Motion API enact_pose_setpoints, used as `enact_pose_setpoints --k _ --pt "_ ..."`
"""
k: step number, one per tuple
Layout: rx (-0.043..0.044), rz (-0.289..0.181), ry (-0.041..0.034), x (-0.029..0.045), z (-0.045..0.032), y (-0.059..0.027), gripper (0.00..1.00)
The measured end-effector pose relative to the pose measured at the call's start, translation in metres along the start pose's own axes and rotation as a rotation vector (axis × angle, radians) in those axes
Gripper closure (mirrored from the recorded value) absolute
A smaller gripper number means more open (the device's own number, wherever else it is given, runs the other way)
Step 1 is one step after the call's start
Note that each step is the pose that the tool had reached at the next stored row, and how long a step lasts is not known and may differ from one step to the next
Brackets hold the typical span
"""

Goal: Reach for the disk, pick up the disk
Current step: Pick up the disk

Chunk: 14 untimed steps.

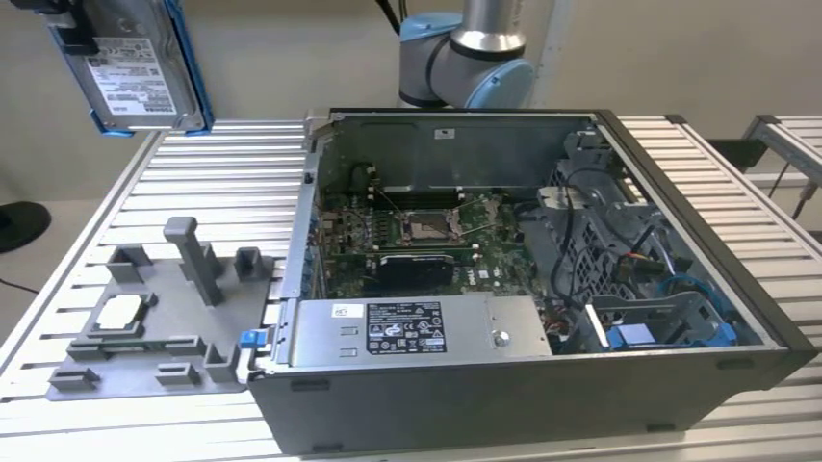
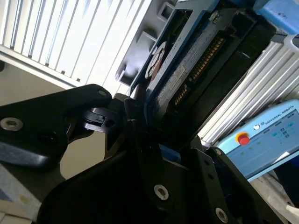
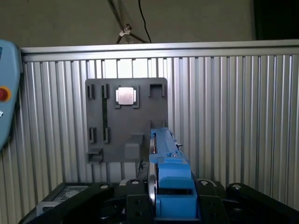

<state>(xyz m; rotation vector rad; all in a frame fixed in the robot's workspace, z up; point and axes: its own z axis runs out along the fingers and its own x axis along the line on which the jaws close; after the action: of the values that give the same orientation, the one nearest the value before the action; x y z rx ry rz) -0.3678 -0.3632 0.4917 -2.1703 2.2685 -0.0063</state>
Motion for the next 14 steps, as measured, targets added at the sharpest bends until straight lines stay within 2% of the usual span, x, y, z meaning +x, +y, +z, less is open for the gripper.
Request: enact_pose_setpoints --k 14 --pt "-0.0004 0.0 0.0001 -0.0012 0.0001 -0.028 1.0"
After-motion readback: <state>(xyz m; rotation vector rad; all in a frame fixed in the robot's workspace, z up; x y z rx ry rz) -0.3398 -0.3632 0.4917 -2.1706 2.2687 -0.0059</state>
